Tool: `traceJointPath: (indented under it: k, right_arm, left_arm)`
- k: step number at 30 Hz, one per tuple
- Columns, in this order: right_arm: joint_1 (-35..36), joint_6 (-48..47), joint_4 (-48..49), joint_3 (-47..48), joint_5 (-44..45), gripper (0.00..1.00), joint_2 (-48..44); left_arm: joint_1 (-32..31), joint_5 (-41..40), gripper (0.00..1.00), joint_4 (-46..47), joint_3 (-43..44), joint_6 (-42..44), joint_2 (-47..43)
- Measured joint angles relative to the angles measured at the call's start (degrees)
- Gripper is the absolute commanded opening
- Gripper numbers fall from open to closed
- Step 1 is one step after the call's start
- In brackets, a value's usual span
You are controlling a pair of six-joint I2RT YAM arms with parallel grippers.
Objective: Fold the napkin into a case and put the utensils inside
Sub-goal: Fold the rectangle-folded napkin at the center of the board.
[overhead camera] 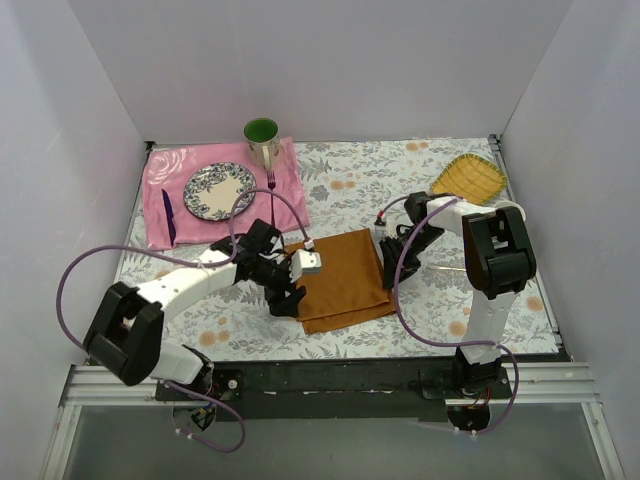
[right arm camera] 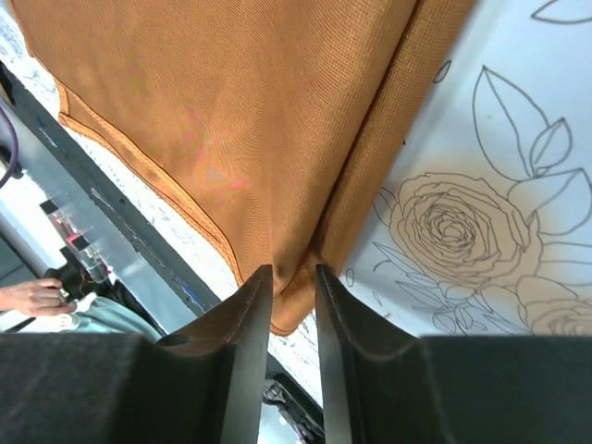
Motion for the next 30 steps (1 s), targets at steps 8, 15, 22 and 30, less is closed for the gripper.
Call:
traceJointPath:
  k: [8, 15, 22, 30]
  right_arm:
    - [0.00, -0.39, -1.44, 0.22, 0.92, 0.34, -0.44]
    - [0.00, -0.33, -1.14, -0.94, 0.81, 0.33, -0.55]
    - [0.11, -0.37, -1.40, -0.96, 0.39, 0.34, -0.55]
    - [0.15, -0.39, -1.75, -2.21, 0.33, 0.36, -2.32]
  left_arm:
    - [-1.99, -2.03, 0.53, 10.56, -12.44, 6.82, -16.55]
    - [-7.67, -7.21, 0.52, 16.37, -17.00, 9.38, -15.34]
    - [-13.25, -11.63, 0.47, 20.04, -20.44, 10.91, -15.30]
    - [-15.28, -15.12, 0.40, 23.08, -22.16, 12.48, -12.85]
